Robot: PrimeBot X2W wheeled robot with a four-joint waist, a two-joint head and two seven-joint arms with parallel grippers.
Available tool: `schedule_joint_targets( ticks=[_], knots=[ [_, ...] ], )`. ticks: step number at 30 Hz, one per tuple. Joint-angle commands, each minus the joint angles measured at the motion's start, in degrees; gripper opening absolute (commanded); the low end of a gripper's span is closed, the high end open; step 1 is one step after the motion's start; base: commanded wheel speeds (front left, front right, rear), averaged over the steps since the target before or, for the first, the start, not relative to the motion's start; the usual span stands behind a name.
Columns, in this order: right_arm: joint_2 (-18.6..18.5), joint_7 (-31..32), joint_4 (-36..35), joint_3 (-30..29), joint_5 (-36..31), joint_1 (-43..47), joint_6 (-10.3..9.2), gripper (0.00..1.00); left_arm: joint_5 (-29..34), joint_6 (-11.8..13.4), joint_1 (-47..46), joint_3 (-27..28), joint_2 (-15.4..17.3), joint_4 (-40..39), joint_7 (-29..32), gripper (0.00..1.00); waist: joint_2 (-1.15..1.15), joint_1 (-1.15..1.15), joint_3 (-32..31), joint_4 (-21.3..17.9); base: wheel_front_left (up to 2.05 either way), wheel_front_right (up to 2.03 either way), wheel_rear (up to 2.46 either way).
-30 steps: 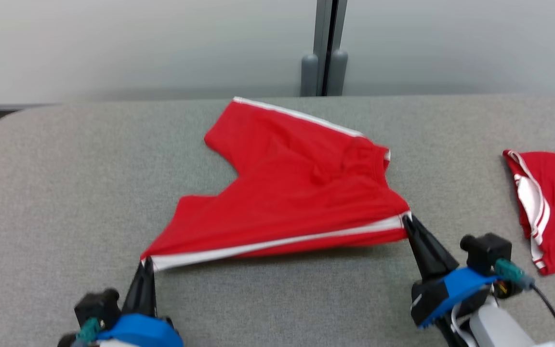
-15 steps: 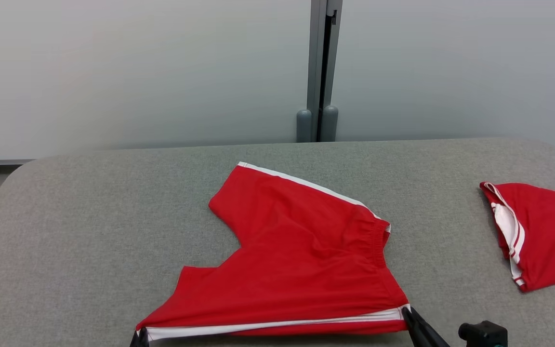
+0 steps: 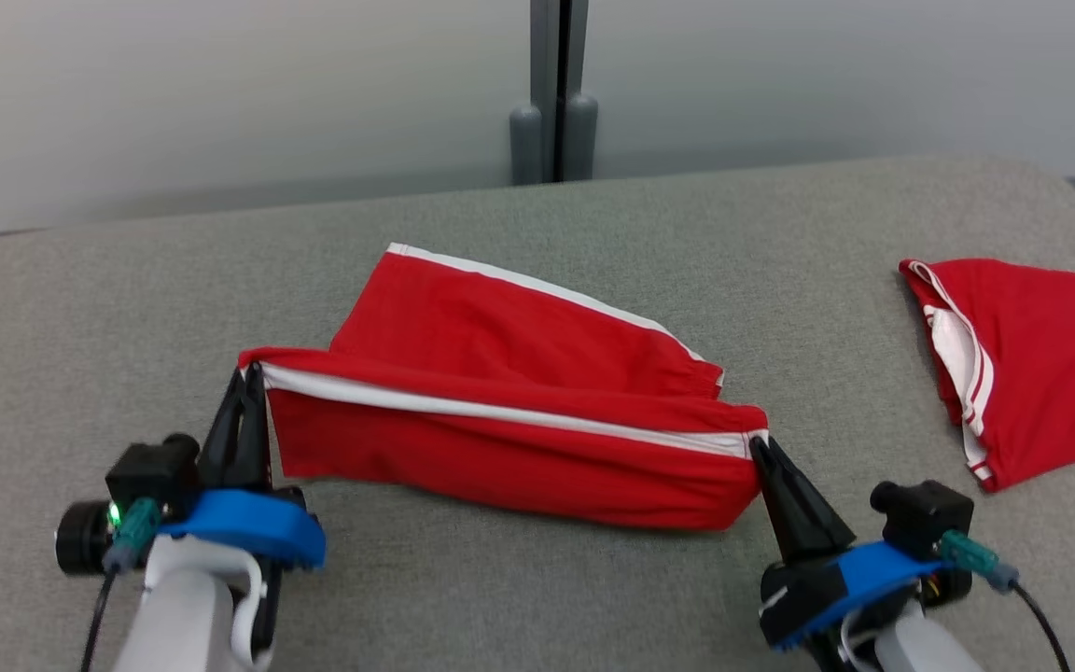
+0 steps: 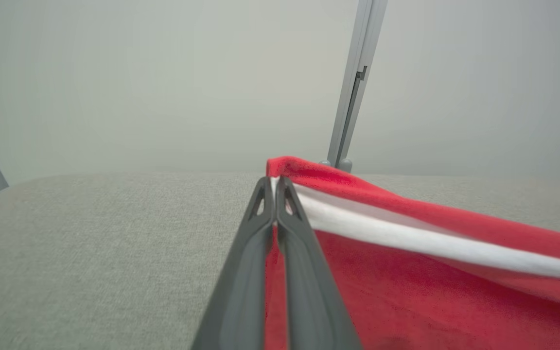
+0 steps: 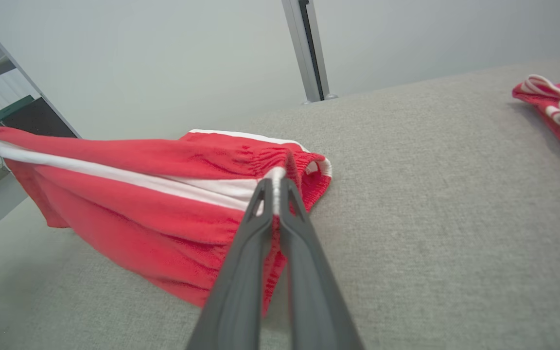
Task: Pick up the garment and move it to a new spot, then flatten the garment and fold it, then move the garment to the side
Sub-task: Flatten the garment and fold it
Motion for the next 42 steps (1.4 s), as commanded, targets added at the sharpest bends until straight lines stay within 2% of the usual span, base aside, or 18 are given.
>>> schedule_joint_targets(
  ticks=[1,4,5,9,10,13,14,16,24,34,35,36,37,38,42],
  knots=[
    [0.6,-0.3,1.1,-0.7,0.3,-3.4,-0.09,0.00,1.0,-0.4,-5.5,-0.5,1.5,1.9,-0.3,0.00,-0.01,-0.02,2.8,-0.2,0.00,0.00,0.00],
    [1.6,-0.3,2.3,-1.6,0.2,-8.1,-0.09,0.00,2.4,-1.1,-13.4,-1.9,3.2,6.0,-0.3,0.00,-0.01,-0.02,6.3,-1.2,0.00,0.00,0.00],
    [1.6,-0.3,2.3,-1.6,0.2,-8.1,-0.09,0.00,2.4,-1.1,-13.4,-1.9,3.2,6.0,-0.3,0.00,-0.01,-0.02,6.3,-1.2,0.00,0.00,0.00],
    [2.6,-0.3,3.7,-1.8,0.3,-13.9,-0.06,0.00,3.1,-2.0,-23.5,-4.7,5.8,13.3,0.3,0.00,-0.01,-0.02,10.9,-2.7,0.00,0.00,0.00],
    [2.7,-0.3,4.5,-1.4,0.7,-16.4,-0.06,0.00,3.1,-2.3,-28.5,-6.3,7.0,16.2,0.9,0.00,-0.01,-0.02,13.1,-3.4,0.00,0.00,0.00],
    [2.8,-0.3,5.0,-0.7,1.3,-18.7,-0.06,0.00,3.0,-2.5,-32.3,-8.3,8.2,19.4,2.2,0.00,-0.01,-0.02,14.9,-4.0,0.00,0.00,0.00],
    [2.8,-0.3,4.8,0.7,3.0,-20.5,-0.06,0.00,1.9,-2.4,-36.0,-11.3,8.8,21.4,2.8,0.00,-0.01,-0.02,16.4,-4.6,0.00,0.00,0.00],
    [2.8,-0.3,4.7,1.9,4.6,-21.9,-0.05,0.00,0.3,-2.4,-38.9,-14.1,10.1,23.2,3.5,0.00,-0.01,-0.02,17.5,-5.1,0.00,0.00,0.00],
    [2.8,-0.3,4.9,4.5,8.2,-24.8,-0.05,0.00,-9.4,-2.4,-44.4,-24.3,13.1,26.9,6.2,0.00,-0.01,-0.02,20.2,-6.6,0.00,0.00,0.00],
    [2.8,-0.3,4.4,2.8,7.7,-25.5,-0.05,0.00,-19.1,-2.4,-46.6,-34.0,16.8,29.4,7.6,0.00,-0.01,-0.02,21.7,-6.9,0.00,0.00,0.00],
    [2.8,-0.3,4.3,2.6,7.5,-25.4,-0.05,0.00,-19.7,-2.4,-46.8,-34.5,17.1,29.4,6.8,0.09,-0.01,-0.02,21.7,-6.8,0.00,0.00,0.00],
    [2.8,-0.3,4.4,2.4,7.2,-25.3,-0.05,0.00,-20.5,-2.4,-46.8,-34.9,17.0,29.7,6.4,0.83,-0.01,-0.02,21.6,-6.7,0.00,0.00,0.00],
    [2.8,-0.3,4.4,2.1,7.3,-25.1,-0.05,0.47,-20.9,-2.4,-46.7,-35.6,16.6,29.9,5.9,1.00,-0.01,-0.02,21.5,-6.5,0.00,0.00,0.00],
    [2.8,-0.3,4.3,1.9,7.2,-24.9,-0.05,0.98,-21.3,-2.4,-46.7,-36.2,16.4,30.2,5.5,1.00,-0.01,-0.02,21.4,-6.4,0.00,0.00,0.00],
    [2.8,-0.3,3.9,0.6,5.8,-23.7,-0.05,1.00,-23.5,-2.4,-45.9,-37.5,15.8,30.9,2.9,1.00,-0.01,-0.02,20.4,-5.8,0.00,0.00,0.00]
  ],
)
